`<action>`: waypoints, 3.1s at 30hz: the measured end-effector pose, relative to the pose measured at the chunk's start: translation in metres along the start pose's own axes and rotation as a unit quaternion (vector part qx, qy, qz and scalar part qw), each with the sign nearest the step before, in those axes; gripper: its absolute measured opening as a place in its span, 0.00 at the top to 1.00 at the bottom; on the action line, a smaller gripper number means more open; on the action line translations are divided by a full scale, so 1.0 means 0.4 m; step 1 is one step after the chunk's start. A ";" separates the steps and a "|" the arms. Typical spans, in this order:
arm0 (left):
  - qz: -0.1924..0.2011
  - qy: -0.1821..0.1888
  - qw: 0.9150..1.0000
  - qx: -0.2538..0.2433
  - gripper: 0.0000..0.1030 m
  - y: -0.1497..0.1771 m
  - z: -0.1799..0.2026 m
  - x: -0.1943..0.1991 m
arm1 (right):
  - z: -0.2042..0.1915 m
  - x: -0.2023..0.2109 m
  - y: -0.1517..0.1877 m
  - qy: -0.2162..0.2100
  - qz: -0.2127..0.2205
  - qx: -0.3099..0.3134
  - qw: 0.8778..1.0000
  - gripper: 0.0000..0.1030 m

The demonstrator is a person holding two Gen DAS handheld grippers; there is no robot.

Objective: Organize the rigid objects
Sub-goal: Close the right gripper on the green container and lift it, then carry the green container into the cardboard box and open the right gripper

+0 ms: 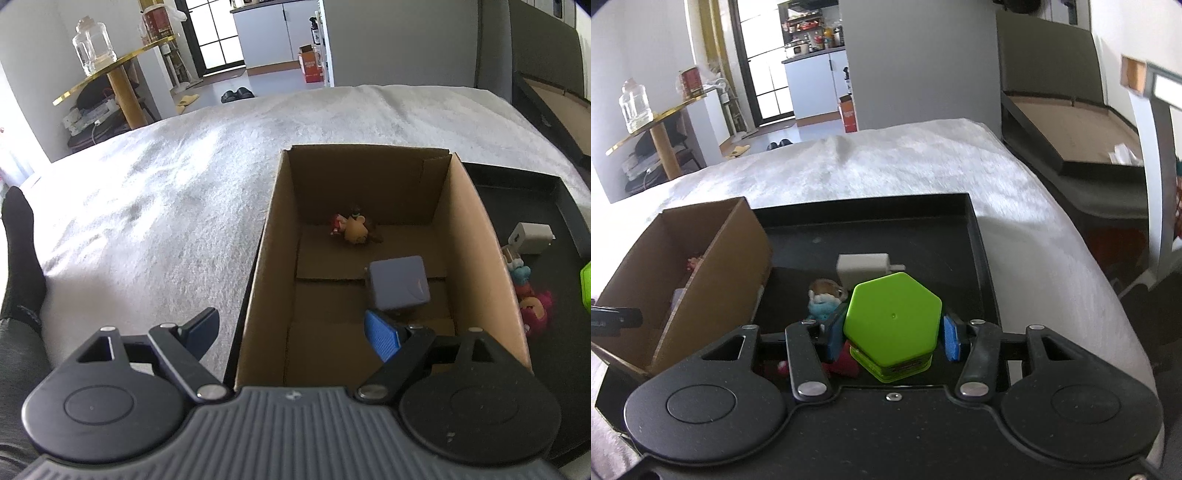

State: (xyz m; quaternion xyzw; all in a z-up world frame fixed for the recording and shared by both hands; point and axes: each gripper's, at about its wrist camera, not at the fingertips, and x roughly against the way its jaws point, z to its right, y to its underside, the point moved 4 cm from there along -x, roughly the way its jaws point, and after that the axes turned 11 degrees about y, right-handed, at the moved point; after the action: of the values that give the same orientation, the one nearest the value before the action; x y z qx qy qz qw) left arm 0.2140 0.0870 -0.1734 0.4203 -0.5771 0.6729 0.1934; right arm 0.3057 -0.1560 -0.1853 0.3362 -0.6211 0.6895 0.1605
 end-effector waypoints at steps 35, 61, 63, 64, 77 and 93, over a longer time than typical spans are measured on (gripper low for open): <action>0.030 0.062 0.997 0.034 0.78 0.040 -0.074 -0.011 | -0.222 0.085 -0.112 0.003 0.046 0.072 0.996 0.52; 0.045 0.072 0.995 0.043 0.90 0.018 -0.115 0.010 | -0.457 0.054 -0.113 -0.043 0.046 0.198 0.978 0.52; 0.045 0.069 0.996 0.041 0.90 0.020 -0.113 0.009 | -0.466 0.046 -0.110 -0.045 0.043 0.209 0.976 0.54; 0.046 0.069 0.996 0.041 0.90 0.020 -0.113 0.009 | -0.470 0.046 -0.110 -0.044 0.047 0.217 0.974 0.54; 0.044 0.064 0.996 0.036 0.90 0.010 -0.108 0.015 | -0.467 0.036 -0.106 -0.014 0.053 0.240 0.969 0.36; 0.041 0.061 0.997 0.039 0.89 0.019 -0.112 0.008 | -0.471 0.024 -0.080 -0.059 0.025 0.240 0.969 0.77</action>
State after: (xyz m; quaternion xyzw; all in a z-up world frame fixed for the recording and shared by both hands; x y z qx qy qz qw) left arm 0.1909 0.1264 -0.1746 0.3620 -0.5545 0.7265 0.1838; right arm 0.2696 0.0296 -0.1554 0.3892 -0.4543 0.8011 0.0210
